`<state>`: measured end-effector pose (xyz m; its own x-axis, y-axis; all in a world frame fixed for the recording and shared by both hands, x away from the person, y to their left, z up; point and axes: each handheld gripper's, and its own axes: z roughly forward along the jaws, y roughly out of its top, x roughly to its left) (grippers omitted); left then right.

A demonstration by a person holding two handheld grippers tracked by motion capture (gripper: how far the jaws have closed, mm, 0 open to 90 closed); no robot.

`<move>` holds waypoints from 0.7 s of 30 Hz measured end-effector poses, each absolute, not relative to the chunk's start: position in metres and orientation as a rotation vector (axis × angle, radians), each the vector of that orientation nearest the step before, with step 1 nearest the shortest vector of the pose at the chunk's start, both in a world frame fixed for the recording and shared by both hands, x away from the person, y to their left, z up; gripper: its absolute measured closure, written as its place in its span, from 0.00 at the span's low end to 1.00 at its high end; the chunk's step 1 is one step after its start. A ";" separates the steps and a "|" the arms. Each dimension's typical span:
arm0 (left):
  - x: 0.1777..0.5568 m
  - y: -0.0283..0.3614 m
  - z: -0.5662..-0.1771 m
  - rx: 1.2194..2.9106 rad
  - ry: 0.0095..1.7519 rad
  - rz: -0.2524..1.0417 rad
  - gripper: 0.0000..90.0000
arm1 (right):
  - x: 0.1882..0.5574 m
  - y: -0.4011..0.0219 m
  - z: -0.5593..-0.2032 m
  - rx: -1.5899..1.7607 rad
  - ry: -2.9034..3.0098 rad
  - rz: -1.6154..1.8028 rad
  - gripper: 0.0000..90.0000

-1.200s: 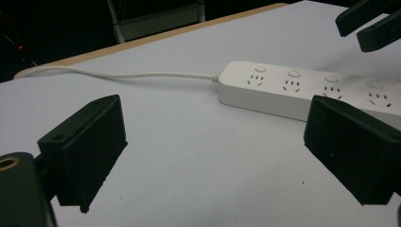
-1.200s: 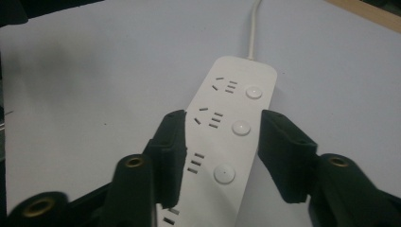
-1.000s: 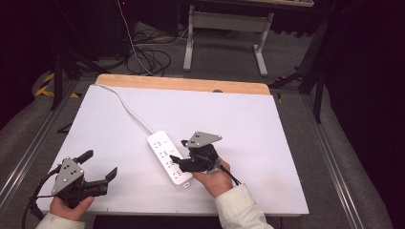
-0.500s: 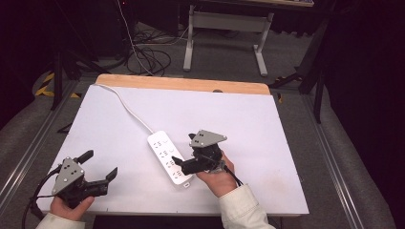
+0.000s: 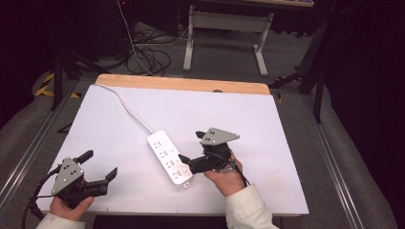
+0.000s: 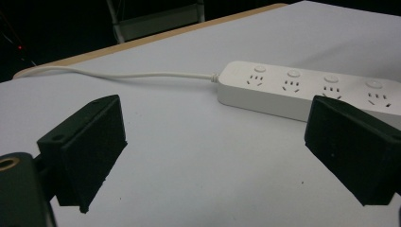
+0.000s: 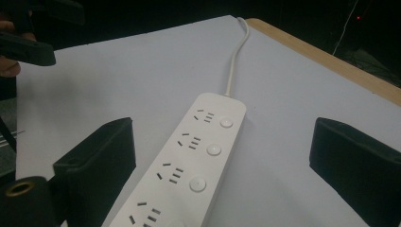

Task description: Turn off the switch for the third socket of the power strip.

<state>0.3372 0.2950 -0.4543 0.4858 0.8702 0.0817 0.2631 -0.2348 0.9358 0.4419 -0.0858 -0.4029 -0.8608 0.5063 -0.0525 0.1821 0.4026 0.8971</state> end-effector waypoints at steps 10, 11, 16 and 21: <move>0.337 0.295 -0.454 1.755 0.957 0.785 0.07 | 0.441 -0.112 -0.395 0.648 2.312 1.447 0.09; 0.337 0.295 -0.454 1.752 0.960 0.785 0.07 | 0.441 -0.115 -0.395 0.654 2.308 1.448 0.09; 0.337 0.295 -0.454 1.750 0.960 0.784 0.07 | 0.440 -0.129 -0.394 0.680 2.291 1.444 0.09; 0.337 0.295 -0.454 1.750 0.959 0.784 0.07 | 0.439 -0.140 -0.396 0.697 2.281 1.433 0.08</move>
<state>0.3367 0.2951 -0.4536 0.4853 0.8703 0.0844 0.2559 -0.2336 0.9380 0.4386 -0.1399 -0.3960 -0.8150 0.5782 -0.0380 0.2167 0.3650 0.9055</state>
